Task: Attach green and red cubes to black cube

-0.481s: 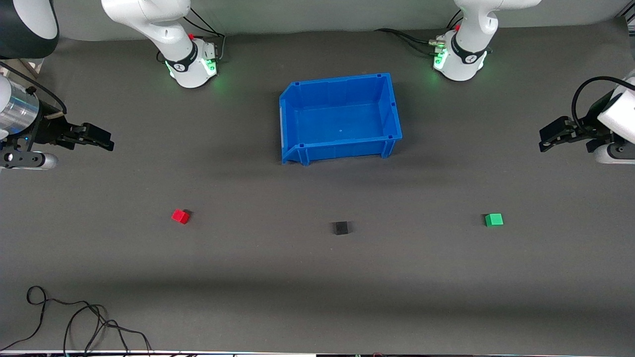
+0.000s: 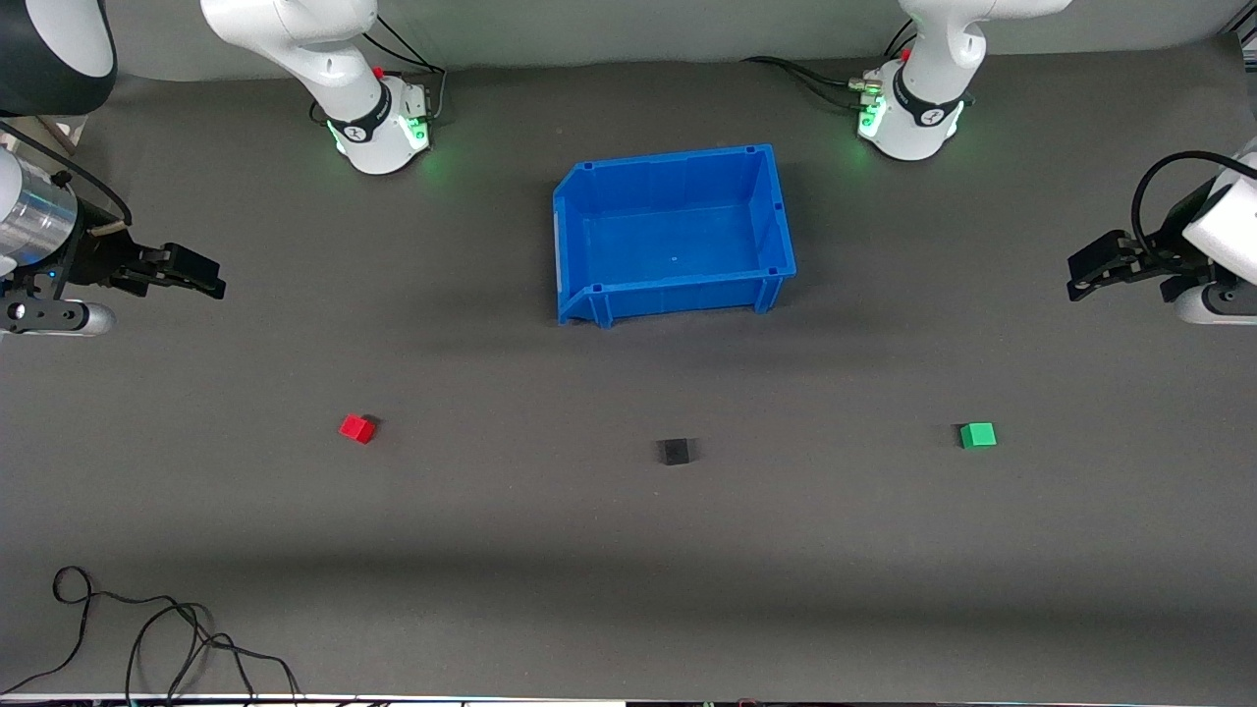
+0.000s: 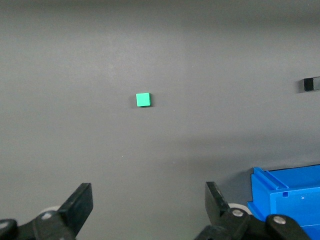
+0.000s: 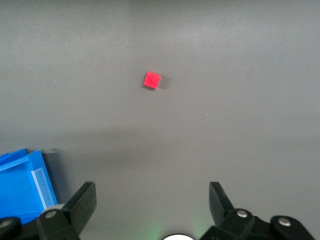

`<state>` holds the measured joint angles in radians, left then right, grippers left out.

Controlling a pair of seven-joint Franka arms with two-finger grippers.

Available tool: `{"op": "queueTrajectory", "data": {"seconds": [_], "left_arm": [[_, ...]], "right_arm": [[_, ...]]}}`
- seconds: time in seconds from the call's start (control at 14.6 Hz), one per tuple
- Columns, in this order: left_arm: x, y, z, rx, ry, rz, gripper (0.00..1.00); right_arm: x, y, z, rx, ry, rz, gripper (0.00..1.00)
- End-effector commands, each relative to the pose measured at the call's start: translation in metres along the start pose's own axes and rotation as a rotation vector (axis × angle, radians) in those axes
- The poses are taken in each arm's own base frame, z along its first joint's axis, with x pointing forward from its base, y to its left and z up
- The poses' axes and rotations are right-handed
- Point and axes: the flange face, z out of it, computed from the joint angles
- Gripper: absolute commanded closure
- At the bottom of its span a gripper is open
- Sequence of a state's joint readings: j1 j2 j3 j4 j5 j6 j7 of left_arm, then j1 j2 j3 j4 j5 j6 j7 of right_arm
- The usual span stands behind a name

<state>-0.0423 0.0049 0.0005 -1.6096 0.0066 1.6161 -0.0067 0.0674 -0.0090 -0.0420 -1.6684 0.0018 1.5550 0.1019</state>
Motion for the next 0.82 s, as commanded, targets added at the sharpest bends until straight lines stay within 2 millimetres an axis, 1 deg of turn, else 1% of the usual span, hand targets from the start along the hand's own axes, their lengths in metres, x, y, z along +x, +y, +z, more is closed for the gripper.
{"op": "queueTrajectory", "data": {"seconds": [0.0, 0.21, 0.27, 0.41, 0.55, 0.62, 0.69, 0.76], "left_arm": [[-0.001, -0.002, -0.005, 0.009, 0.003, 0.013, 0.0], [0.0, -0.002, -0.005, 0.007, 0.004, 0.013, 0.0], [0.0, -0.004, -0.006, 0.007, 0.006, 0.01, 0.0], [0.0, -0.003, -0.005, 0.006, 0.004, 0.009, 0.0], [-0.001, -0.014, -0.005, -0.011, 0.003, -0.032, 0.0], [-0.001, -0.016, -0.004, -0.038, -0.003, -0.059, 0.0], [-0.002, -0.018, -0.003, -0.067, -0.016, -0.138, 0.0], [-0.004, -0.029, 0.0, -0.076, -0.039, -0.258, 0.0]], "right_arm": [[0.007, -0.002, -0.006, 0.022, 0.029, -0.005, 0.0], [0.021, 0.002, -0.012, 0.022, 0.04, 0.006, 0.0], [0.022, 0.006, -0.012, 0.024, 0.04, 0.003, 0.0], [0.023, 0.006, -0.009, 0.023, 0.035, 0.004, 0.0], [0.028, 0.002, 0.003, 0.02, 0.014, 0.009, 0.0], [0.034, 0.002, 0.013, 0.02, 0.003, 0.01, 0.0], [0.043, 0.001, 0.028, 0.019, -0.02, 0.013, 0.0], [0.053, 0.0, 0.042, 0.017, -0.024, 0.014, 0.0]]}}
